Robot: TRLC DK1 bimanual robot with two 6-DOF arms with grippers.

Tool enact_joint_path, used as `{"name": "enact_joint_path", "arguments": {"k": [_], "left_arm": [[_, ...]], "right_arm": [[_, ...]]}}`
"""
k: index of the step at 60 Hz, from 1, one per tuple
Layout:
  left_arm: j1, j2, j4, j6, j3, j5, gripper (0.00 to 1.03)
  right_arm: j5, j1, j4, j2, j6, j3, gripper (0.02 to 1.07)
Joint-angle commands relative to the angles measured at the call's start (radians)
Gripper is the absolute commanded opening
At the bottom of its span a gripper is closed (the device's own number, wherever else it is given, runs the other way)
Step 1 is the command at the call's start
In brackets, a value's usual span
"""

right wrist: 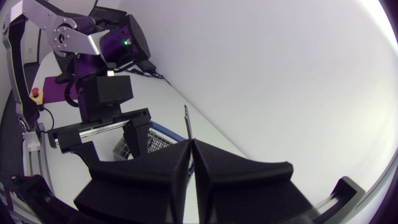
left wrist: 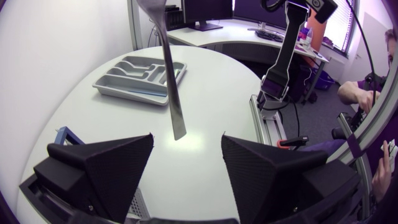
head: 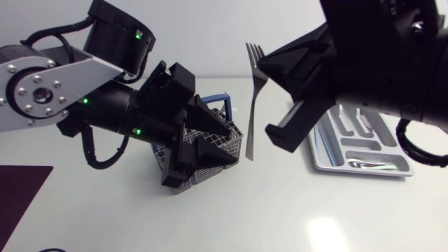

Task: Unload the cutlery basket into the drawer organizer.

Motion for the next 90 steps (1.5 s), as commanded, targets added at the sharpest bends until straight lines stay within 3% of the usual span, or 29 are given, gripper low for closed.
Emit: {"name": "enact_joint_path", "arguments": {"k": [1,8,25,37,45,57,82,85,87,90], "left_arm": [[0.007,0.027,0.021,-0.04,0.035,0.038,0.9],[0.009,0.059,0.041,-0.071,0.052,0.1,0.9],[0.018,0.101,0.146,-0.12,0.056,0.155,0.88],[0.03,0.122,0.182,-0.131,0.052,0.196,0.61],[0.041,0.125,0.188,-0.128,0.042,0.206,0.5],[0.062,0.125,0.189,-0.122,0.032,0.252,0.21],[0.055,0.116,0.183,-0.118,0.029,0.284,0.13],[0.053,0.115,0.179,-0.122,0.033,0.284,0.13],[0.053,0.113,0.176,-0.123,0.035,0.282,0.13],[0.052,0.11,0.172,-0.128,0.038,0.281,0.12]], "right_arm": [[-0.005,-0.005,0.022,-0.017,0.023,-0.024,0.12],[-0.01,-0.007,0.03,-0.014,0.035,-0.014,0.12],[-0.016,-0.011,0.044,0.006,0.074,0.016,0.12],[-0.019,-0.014,0.056,0.018,0.084,0.022,0.12],[-0.03,-0.022,0.056,0.024,0.084,0.027,0.12],[-0.037,-0.031,0.056,0.032,0.087,0.042,0.12],[-0.039,-0.031,0.059,0.038,0.097,0.038,0.14],[-0.039,-0.033,0.061,0.036,0.097,0.03,0.28],[-0.039,-0.033,0.058,0.033,0.097,0.024,0.55],[-0.039,-0.033,0.056,0.026,0.097,0.015,0.86]]}}
